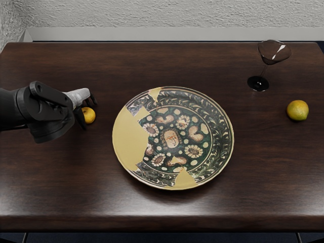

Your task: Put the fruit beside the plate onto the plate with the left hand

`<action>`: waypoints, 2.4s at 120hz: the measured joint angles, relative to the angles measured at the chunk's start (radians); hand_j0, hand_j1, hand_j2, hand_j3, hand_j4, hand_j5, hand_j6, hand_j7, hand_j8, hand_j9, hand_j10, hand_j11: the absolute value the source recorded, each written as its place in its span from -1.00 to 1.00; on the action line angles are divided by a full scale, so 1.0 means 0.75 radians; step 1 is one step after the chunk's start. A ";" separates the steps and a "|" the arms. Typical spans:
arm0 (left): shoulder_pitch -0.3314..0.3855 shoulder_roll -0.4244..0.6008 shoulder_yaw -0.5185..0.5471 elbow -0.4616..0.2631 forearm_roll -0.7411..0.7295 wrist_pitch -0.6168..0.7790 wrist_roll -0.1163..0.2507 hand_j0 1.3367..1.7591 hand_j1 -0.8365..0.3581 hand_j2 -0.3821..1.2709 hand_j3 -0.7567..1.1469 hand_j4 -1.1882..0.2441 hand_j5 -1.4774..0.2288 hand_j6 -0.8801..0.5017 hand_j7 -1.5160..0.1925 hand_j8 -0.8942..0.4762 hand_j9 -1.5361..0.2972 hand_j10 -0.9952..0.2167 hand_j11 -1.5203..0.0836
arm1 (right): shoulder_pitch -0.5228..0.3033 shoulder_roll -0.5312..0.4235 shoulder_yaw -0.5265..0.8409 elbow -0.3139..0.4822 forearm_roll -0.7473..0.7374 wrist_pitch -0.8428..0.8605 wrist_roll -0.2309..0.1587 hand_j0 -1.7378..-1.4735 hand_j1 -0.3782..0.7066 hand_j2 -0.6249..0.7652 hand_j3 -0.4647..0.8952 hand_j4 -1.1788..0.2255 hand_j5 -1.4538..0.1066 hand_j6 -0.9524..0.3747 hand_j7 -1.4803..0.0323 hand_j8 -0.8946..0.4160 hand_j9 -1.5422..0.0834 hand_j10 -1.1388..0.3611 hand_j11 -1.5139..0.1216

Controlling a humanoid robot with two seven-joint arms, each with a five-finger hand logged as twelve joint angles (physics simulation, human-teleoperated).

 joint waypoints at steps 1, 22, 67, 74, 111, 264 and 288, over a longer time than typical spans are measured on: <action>0.000 0.000 0.000 0.000 0.000 0.000 0.000 0.52 0.20 -0.44 -0.20 0.11 0.13 -0.29 0.18 -0.27 0.12 -0.01 0.26 | 0.000 0.000 0.000 0.000 0.000 0.000 0.000 -0.40 -0.95 -0.10 -0.32 0.68 0.86 0.44 0.96 0.37 0.90 0.52 0.85; 0.000 -0.002 0.001 -0.002 0.005 0.001 0.000 0.52 0.18 -0.44 -0.20 0.10 0.12 -0.31 0.16 -0.28 0.10 -0.02 0.24 | 0.000 0.000 0.000 0.000 0.000 0.000 0.000 -0.40 -0.95 -0.10 -0.32 0.68 0.86 0.44 0.96 0.37 0.90 0.52 0.85; 0.002 -0.007 0.001 -0.007 0.006 0.004 0.002 0.52 0.16 -0.44 -0.20 0.09 0.11 -0.32 0.15 -0.29 0.09 -0.03 0.23 | 0.000 0.000 0.000 0.000 0.000 0.000 0.000 -0.40 -0.95 -0.10 -0.32 0.68 0.86 0.44 0.96 0.37 0.90 0.52 0.85; 0.004 -0.008 0.001 -0.007 0.006 0.003 0.003 0.52 0.13 -0.43 -0.20 0.06 0.08 -0.34 0.12 -0.32 0.07 -0.06 0.20 | 0.000 0.000 0.000 0.000 0.000 0.000 0.000 -0.40 -0.95 -0.10 -0.32 0.68 0.86 0.44 0.96 0.37 0.90 0.52 0.85; -0.004 -0.004 0.001 -0.009 0.005 -0.001 0.004 0.52 0.01 -0.42 -0.20 -0.02 0.00 -0.43 0.04 -0.40 -0.01 -0.16 0.11 | 0.000 0.000 0.000 0.000 0.000 0.000 0.000 -0.40 -0.95 -0.10 -0.32 0.68 0.86 0.44 0.96 0.37 0.90 0.52 0.85; -0.383 0.247 -0.401 -0.204 -0.197 -0.632 0.055 0.49 -0.14 0.22 -0.22 -0.42 -0.59 -0.45 -0.55 -0.41 -0.59 -0.78 -0.55 | 0.000 0.000 0.000 0.000 0.000 0.000 0.000 -0.40 -0.95 -0.10 -0.32 0.68 0.86 0.44 0.96 0.37 0.90 0.52 0.85; -0.322 0.153 -0.602 -0.189 -0.175 -0.812 0.056 0.50 0.08 0.07 -0.21 -0.19 -0.36 -0.29 -0.30 -0.30 -0.32 -0.47 -0.24 | 0.000 0.000 0.000 0.000 0.000 0.000 0.000 -0.40 -0.95 -0.10 -0.32 0.68 0.86 0.44 0.96 0.37 0.90 0.52 0.85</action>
